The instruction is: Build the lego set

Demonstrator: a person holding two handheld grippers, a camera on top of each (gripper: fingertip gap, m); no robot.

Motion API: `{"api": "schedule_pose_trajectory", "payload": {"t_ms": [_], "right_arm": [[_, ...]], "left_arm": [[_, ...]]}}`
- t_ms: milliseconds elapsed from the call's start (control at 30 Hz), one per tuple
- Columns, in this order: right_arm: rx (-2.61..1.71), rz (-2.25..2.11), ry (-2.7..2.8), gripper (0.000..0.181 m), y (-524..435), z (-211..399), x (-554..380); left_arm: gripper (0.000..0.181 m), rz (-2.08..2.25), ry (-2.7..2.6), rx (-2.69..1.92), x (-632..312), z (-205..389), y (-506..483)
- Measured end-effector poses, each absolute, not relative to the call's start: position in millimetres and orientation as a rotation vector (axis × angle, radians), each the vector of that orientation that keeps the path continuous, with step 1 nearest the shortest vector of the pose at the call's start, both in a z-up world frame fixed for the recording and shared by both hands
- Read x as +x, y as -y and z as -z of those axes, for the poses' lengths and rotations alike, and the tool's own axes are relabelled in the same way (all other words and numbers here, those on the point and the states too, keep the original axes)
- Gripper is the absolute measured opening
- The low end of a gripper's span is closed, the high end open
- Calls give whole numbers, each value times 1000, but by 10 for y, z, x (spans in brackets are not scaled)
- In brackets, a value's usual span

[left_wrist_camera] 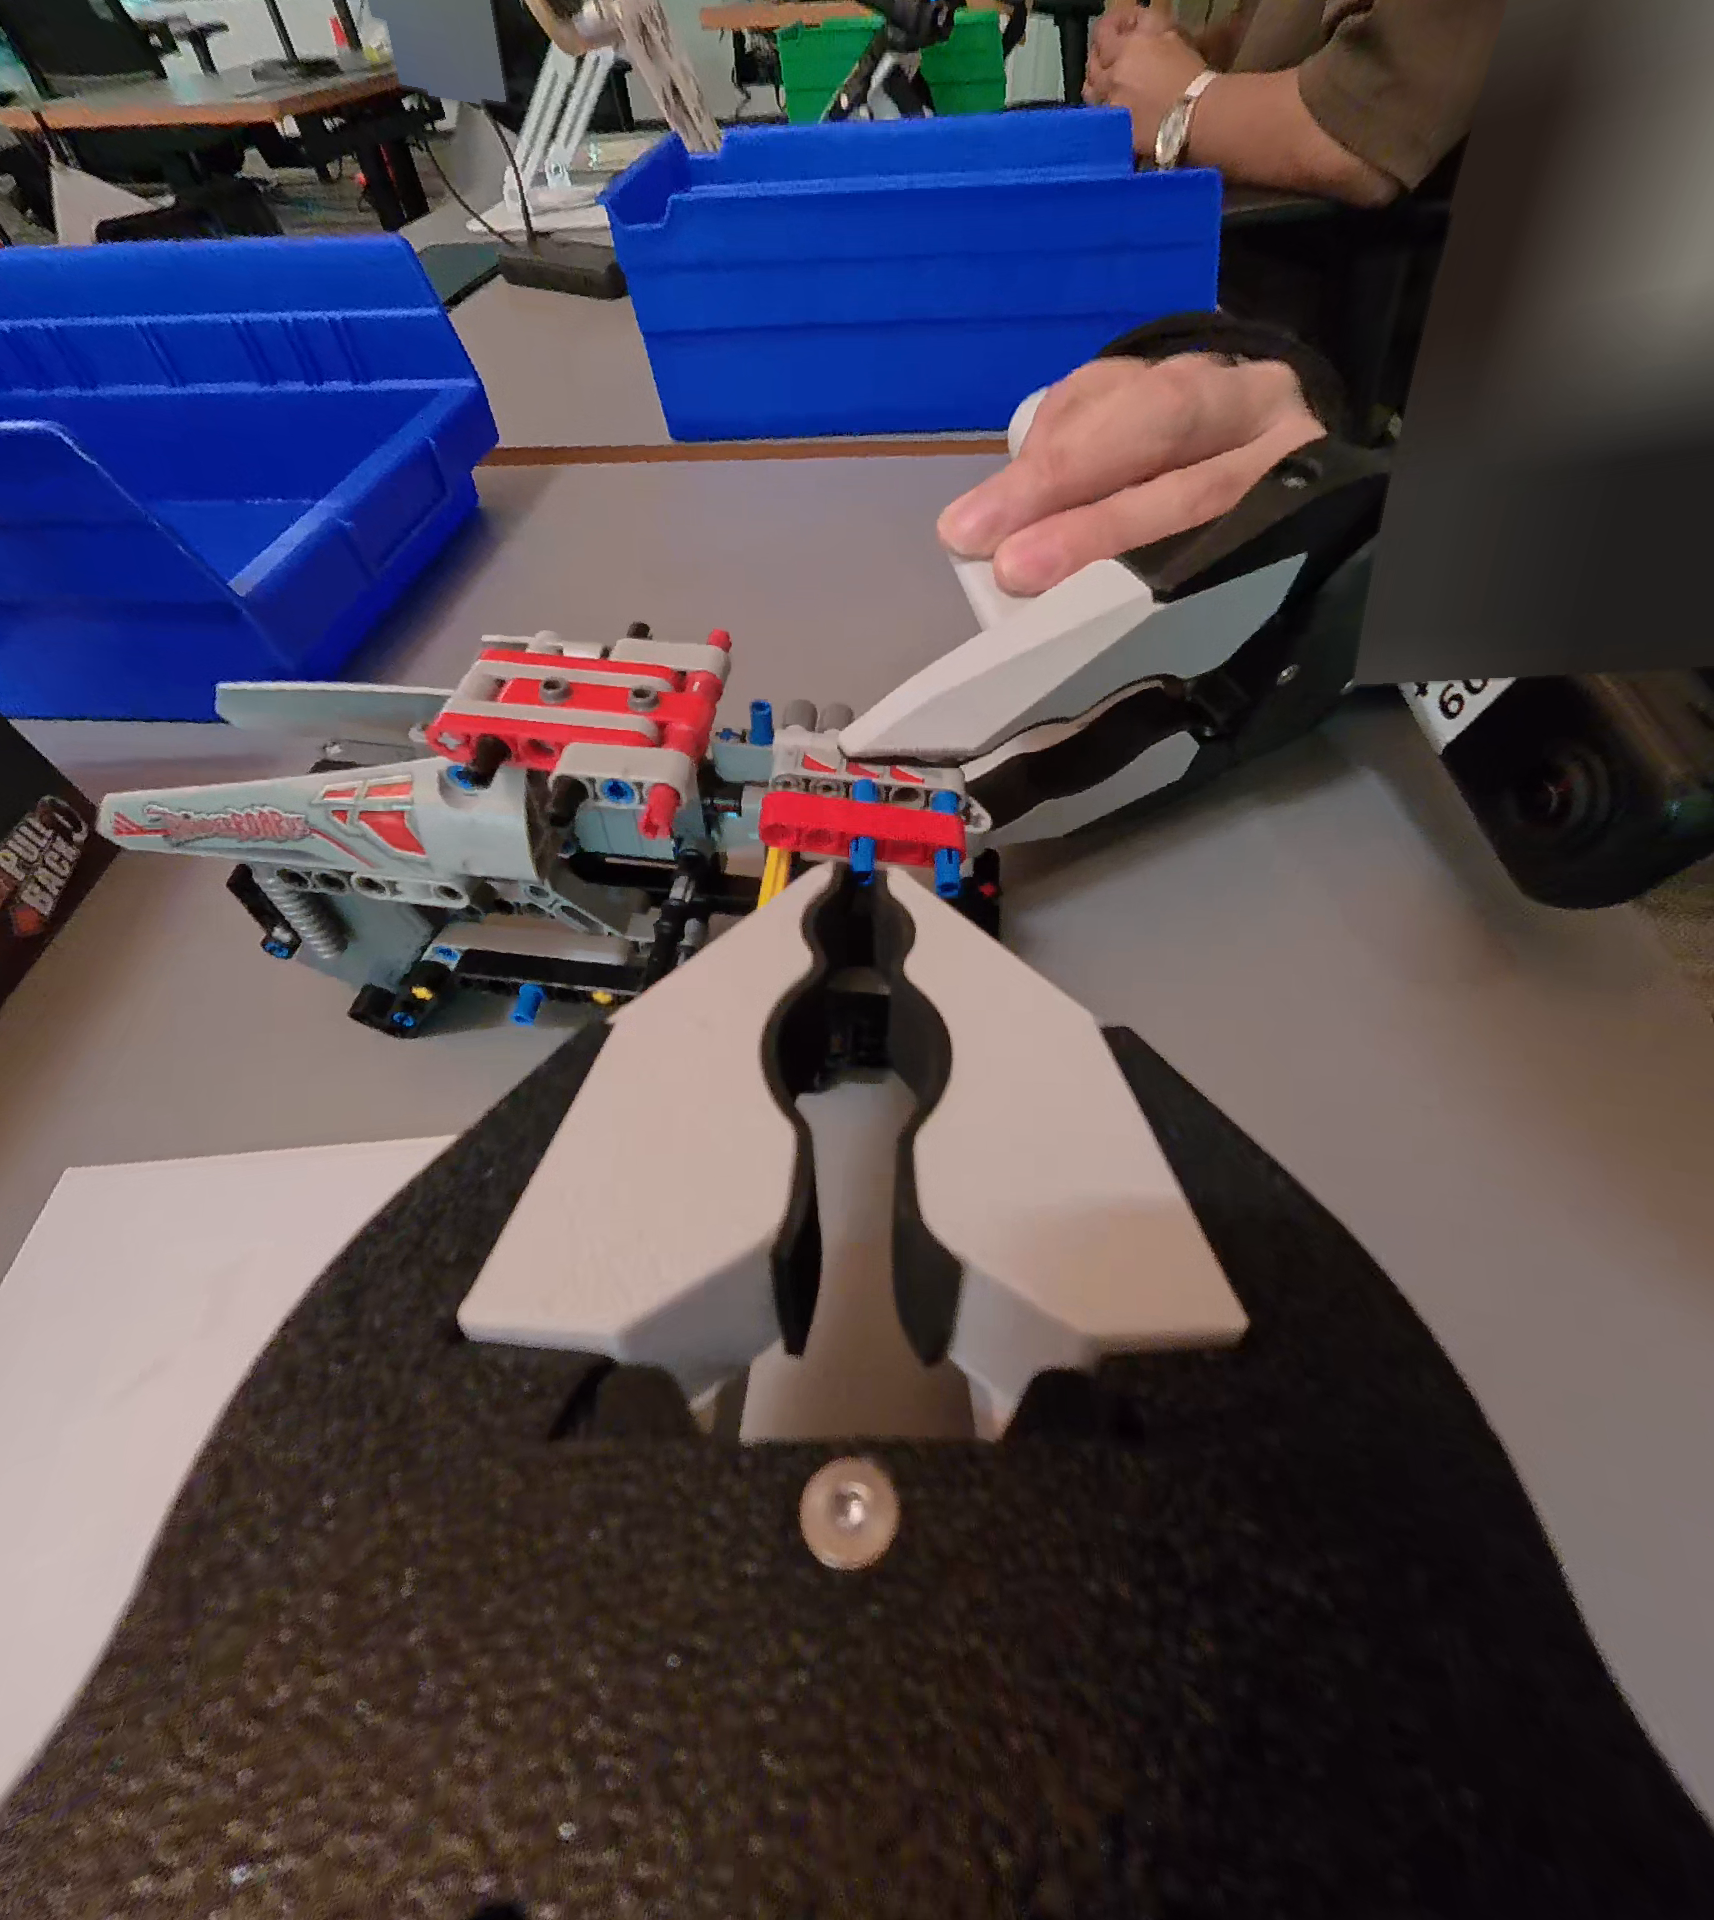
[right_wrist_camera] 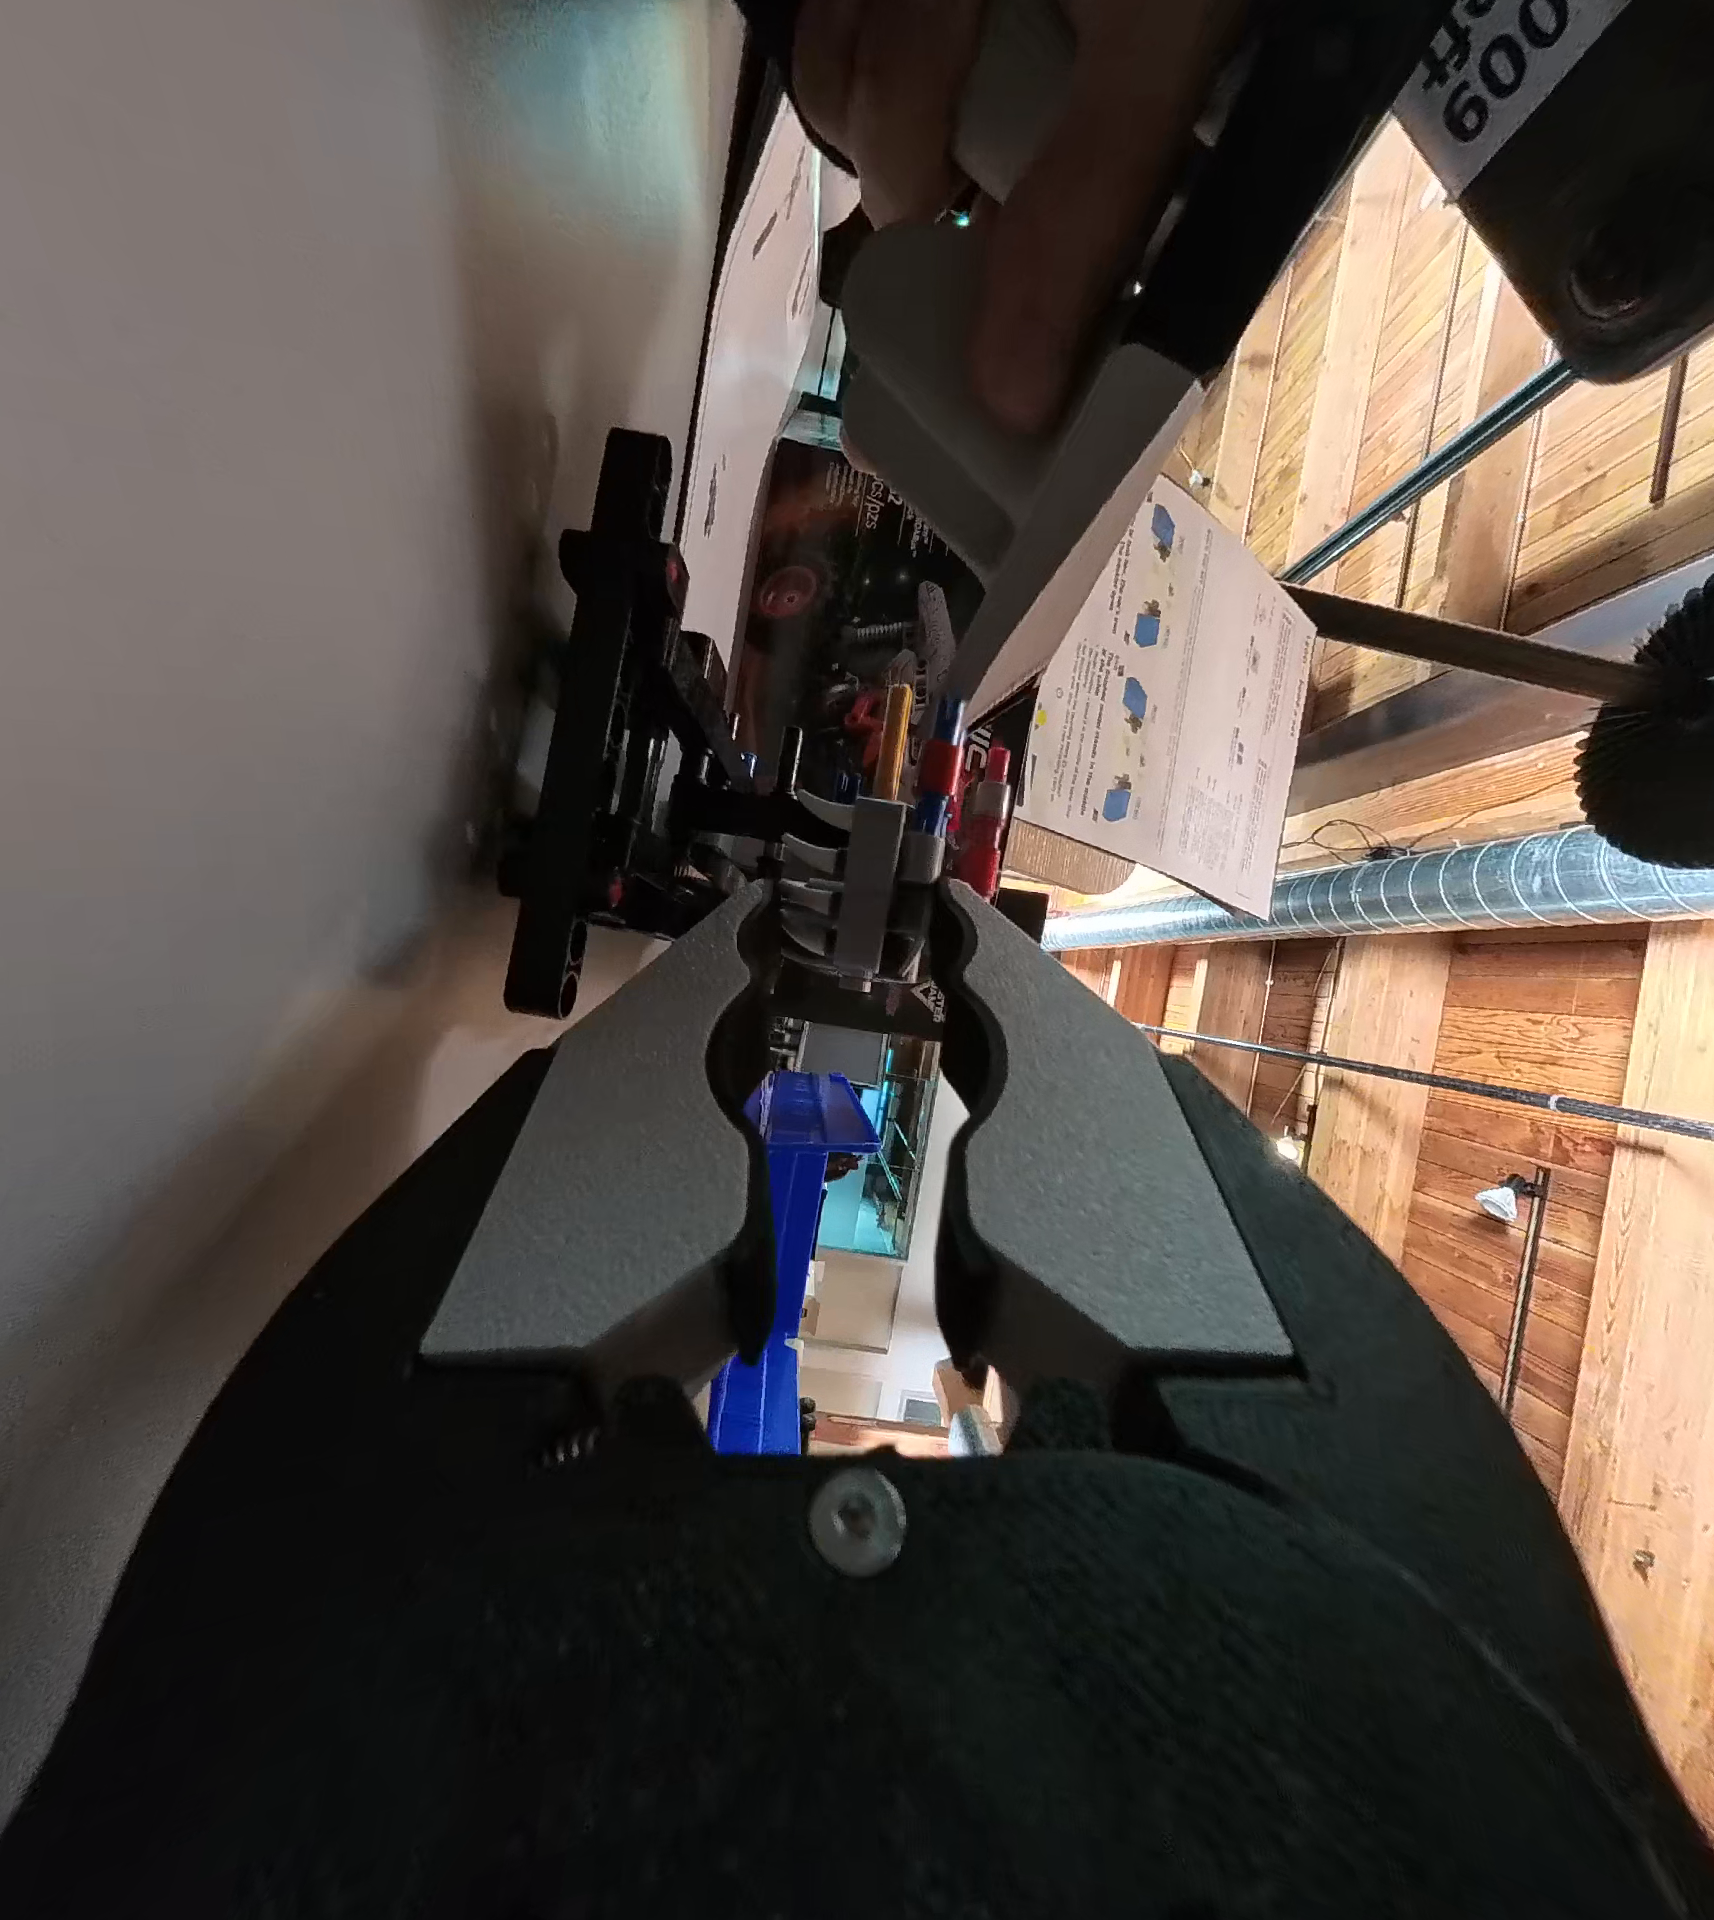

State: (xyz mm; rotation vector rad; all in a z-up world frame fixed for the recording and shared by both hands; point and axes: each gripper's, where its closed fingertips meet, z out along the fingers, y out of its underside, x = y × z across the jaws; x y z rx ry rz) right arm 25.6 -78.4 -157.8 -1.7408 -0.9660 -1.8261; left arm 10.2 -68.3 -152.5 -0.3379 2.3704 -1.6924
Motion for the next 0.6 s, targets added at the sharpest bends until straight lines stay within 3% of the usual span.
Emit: {"api": "schedule_pose_trajectory", "payload": {"t_ms": [267,433,600], "right_arm": [[-1735,1842,973,27,778,1575,250],[-1735,1840,971,27,783,1573,248],[-1733,1845,971,27,790,1570,247]], "left_arm": [[0,1608,-2470,-343,105,1592,624],[1,1316,-2880,-202,-192,1904,369],[1,1181,-2964,-213,-276,2142,44]]}}
